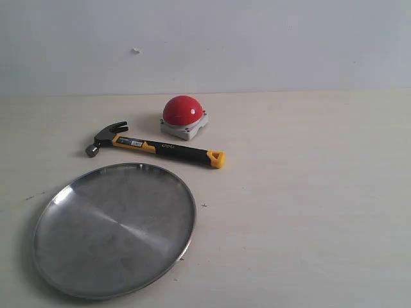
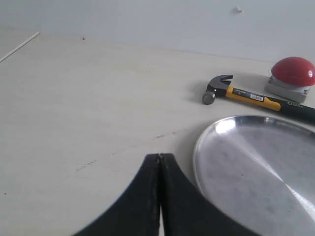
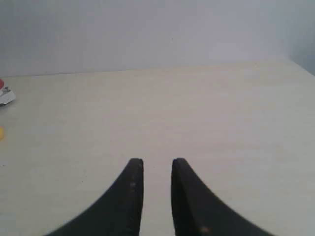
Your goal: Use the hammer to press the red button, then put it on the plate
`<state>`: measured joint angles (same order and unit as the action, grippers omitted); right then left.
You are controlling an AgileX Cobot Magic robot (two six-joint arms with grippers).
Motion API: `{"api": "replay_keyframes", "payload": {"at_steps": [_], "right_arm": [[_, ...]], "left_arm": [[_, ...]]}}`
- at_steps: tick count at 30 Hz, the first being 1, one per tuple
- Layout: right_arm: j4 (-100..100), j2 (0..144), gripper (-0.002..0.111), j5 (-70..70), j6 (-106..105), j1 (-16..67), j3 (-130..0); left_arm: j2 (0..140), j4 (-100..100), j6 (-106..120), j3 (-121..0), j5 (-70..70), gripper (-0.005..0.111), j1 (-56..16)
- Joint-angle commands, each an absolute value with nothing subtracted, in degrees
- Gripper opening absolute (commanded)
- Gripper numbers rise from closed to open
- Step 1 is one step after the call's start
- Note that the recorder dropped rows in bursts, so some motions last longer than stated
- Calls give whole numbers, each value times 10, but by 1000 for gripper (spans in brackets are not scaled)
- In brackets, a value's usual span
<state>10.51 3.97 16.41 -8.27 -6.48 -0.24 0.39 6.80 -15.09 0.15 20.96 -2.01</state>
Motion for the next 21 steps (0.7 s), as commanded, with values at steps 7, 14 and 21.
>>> {"api": "replay_keyframes", "payload": {"at_steps": [7,14,21], "right_arm": [[106,38,21,152,-83,-67,0],[106,38,21,152,-83,-67,0],[78,38,21,138,-103,-67,0]], "left_arm": [[0,69,-150,0,209,0,-22],[0,69,-150,0,209,0,-22],[0,69,-150,0,209,0,-22]]}}
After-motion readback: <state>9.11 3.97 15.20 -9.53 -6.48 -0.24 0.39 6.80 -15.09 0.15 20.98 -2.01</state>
